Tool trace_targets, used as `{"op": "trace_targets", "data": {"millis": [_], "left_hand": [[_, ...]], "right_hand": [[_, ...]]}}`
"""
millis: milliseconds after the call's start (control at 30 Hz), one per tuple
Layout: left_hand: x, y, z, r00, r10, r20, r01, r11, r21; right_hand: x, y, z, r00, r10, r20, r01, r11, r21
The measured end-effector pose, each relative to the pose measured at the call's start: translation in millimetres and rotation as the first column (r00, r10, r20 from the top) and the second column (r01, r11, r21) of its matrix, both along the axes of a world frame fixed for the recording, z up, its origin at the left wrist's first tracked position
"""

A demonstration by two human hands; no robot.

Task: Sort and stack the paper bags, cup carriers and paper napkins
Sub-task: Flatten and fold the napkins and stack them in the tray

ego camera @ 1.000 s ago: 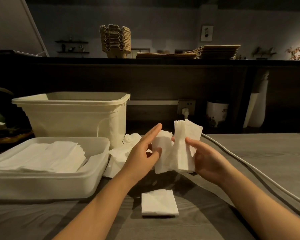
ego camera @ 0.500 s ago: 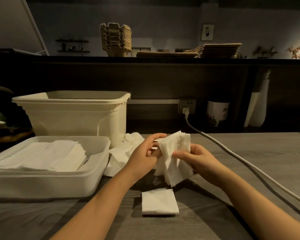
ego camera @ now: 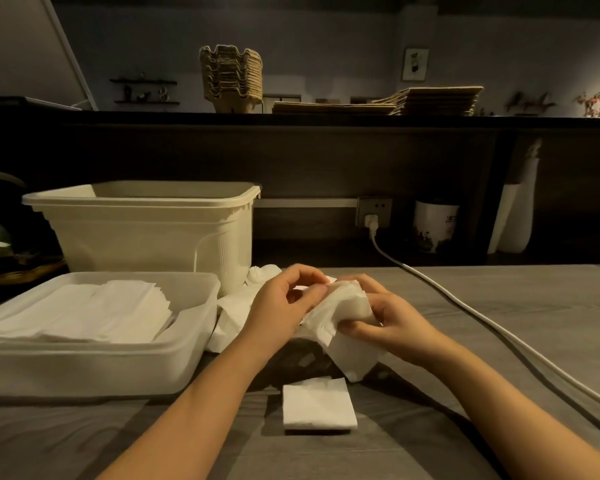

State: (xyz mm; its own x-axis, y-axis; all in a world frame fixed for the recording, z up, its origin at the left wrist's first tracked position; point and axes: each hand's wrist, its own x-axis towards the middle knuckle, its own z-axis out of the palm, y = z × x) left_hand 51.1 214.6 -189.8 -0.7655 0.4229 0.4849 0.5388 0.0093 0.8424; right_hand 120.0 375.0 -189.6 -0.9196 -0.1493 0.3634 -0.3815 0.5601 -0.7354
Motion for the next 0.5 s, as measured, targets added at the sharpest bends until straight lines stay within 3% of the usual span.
{"op": "trace_targets", "data": {"millis": [167,367,500], "left_hand": [[-4.9,-2.3,1.0,0.998,0.030,0.062,-0.036,0.994,0.099],[-5.6,-5.8,1.3,0.997,-0.027,0.079,0.034,0.995,-0.095],[-5.1,-9.2,4.4,0.986,-0.058,0.158,0.067,0.996,-0.055]], "right_hand": [[-2.3,0.5,-2.1,0.996,-0.061,0.060,0.059,0.997,0.046],[0.7,2.7,-0.1,0.994,-0.095,0.050,0.090,0.992,0.086],[1.8,2.5,-0.2,0.997,-0.079,0.014,0.076,0.983,0.166]]}}
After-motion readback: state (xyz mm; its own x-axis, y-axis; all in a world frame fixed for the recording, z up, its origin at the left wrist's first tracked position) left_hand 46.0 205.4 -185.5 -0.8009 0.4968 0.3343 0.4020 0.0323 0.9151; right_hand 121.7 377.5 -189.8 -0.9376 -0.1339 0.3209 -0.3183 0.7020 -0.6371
